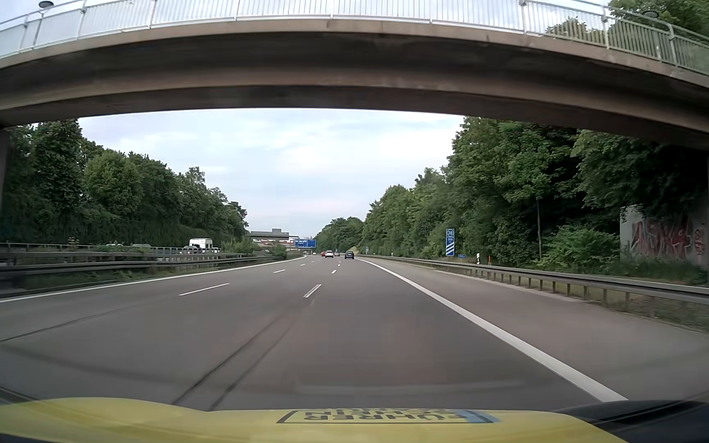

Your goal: Follow the waypoints while adhering to traffic rules and regulations

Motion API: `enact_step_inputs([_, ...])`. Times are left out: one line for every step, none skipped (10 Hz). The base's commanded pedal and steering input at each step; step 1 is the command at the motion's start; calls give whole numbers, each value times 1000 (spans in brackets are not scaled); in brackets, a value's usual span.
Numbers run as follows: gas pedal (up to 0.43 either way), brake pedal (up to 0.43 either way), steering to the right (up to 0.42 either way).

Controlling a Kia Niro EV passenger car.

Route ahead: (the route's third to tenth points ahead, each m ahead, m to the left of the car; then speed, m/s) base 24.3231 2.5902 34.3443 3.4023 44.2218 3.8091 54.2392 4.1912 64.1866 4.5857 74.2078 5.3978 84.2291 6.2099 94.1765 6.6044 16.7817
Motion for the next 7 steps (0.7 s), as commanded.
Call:
enact_step_inputs([67,0,-2])
enact_step_inputs([67,0,-2])
enact_step_inputs([67,0,-2])
enact_step_inputs([67,0,-2])
enact_step_inputs([59,0,-2])
enact_step_inputs([0,0,-2])
enact_step_inputs([0,0,-2])
